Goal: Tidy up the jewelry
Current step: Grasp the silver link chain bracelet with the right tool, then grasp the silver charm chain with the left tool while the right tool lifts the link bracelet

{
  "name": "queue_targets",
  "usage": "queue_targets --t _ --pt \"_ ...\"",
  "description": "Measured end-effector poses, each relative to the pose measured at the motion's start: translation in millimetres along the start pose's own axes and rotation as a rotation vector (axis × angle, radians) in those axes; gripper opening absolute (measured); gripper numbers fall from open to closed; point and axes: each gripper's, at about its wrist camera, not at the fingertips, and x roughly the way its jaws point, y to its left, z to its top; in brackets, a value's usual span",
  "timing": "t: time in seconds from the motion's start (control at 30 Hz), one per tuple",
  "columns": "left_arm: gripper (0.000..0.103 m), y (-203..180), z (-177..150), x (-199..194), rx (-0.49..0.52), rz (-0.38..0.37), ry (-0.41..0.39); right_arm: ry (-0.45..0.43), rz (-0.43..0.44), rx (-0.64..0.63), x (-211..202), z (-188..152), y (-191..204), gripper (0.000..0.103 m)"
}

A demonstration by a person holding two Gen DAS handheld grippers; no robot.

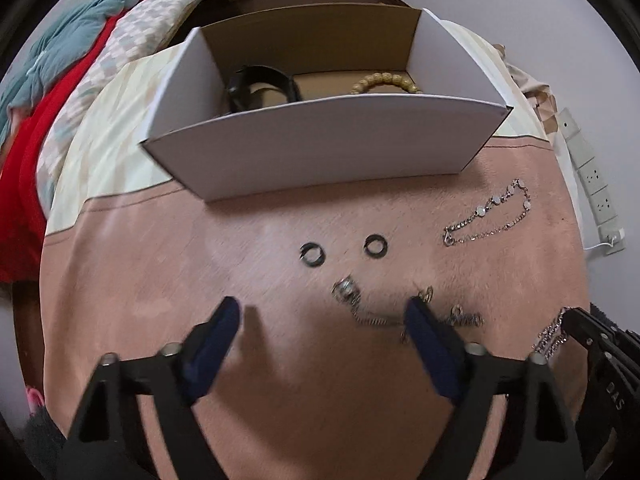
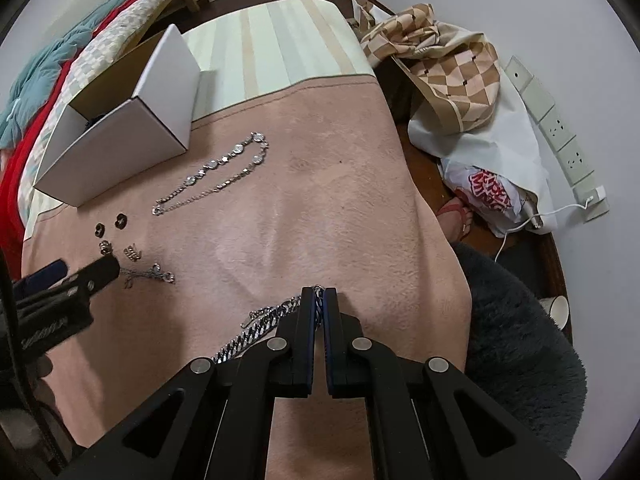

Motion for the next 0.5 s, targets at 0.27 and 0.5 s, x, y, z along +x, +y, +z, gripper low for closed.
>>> queue_targets --t 0.27,0.5 --pt "0.010 -5.4 1.1 -3.7 0.023 -0.047 -0.030 0.001 0.000 -0.014 0.4 -0.1 0.6 0.004" --pt "0.009 -6.9 -0.1 -17.6 0.023 -0.060 -0.078 -0.006 0.010 -0.023 -5.7 -1.8 3.6 0.004"
